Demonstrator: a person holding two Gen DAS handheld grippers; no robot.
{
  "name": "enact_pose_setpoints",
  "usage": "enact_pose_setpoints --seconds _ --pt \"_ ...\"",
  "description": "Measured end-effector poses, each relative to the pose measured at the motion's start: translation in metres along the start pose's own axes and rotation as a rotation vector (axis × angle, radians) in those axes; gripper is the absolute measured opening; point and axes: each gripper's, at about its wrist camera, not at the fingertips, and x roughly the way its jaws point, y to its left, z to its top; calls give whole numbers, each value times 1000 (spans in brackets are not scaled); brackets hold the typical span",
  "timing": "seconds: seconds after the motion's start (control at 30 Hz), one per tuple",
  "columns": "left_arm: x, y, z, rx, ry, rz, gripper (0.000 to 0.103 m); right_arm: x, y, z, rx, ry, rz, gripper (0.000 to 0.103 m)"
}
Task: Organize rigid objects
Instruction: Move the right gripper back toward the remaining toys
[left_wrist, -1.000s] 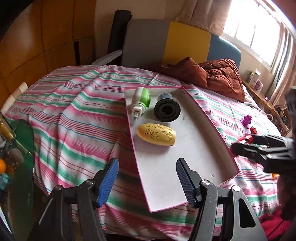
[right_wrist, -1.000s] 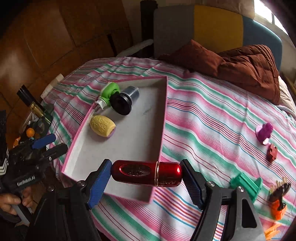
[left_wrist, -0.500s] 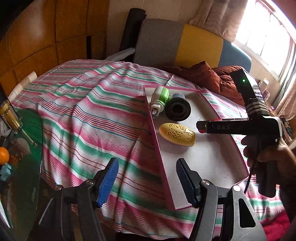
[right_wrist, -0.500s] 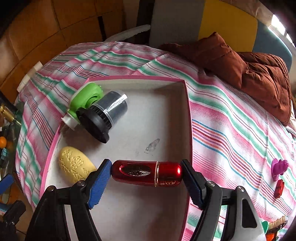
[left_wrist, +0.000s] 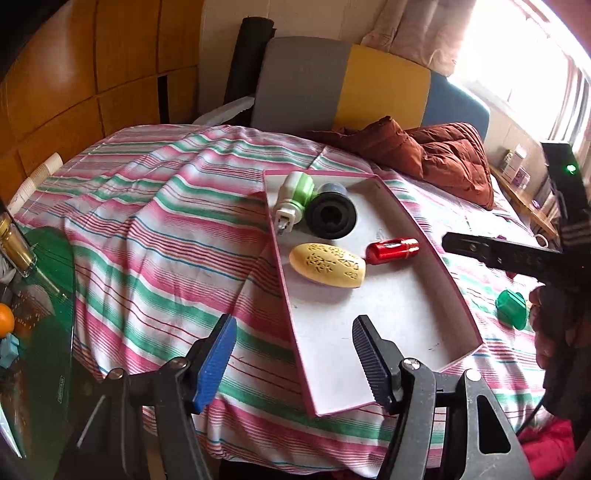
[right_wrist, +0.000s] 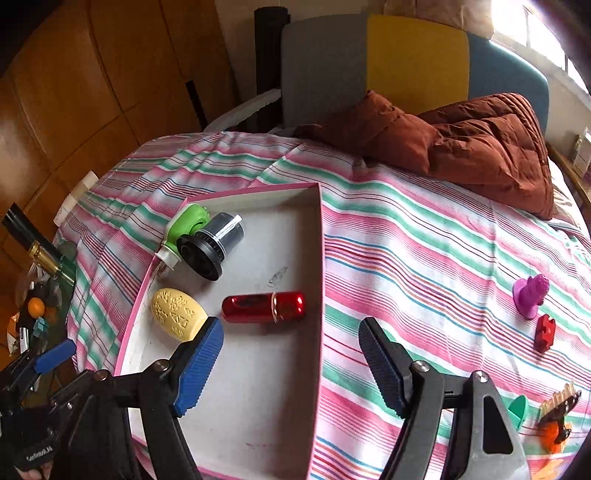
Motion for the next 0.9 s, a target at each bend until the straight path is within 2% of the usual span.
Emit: enact_pose_setpoints --seconds 0.27,0.47,0.7,0.8,0.9 --pt "-9 -33 1 107 -16 -1 67 -45 -38 -31 35 -66 -94 77" --pt "-9 -62 5 177 -12 -30 68 -86 -99 -51 174 -140 -187 77" --pt "-4 -105 6 267 25 -100 68 -127 -194 -85 445 -242 -339 77" --pt "1 -125 7 287 49 -136 68 -135 -229 -109 606 -273 -370 77" --pt "9 -147 9 300 80 -190 68 -143 -250 -119 726 -303 -366 77"
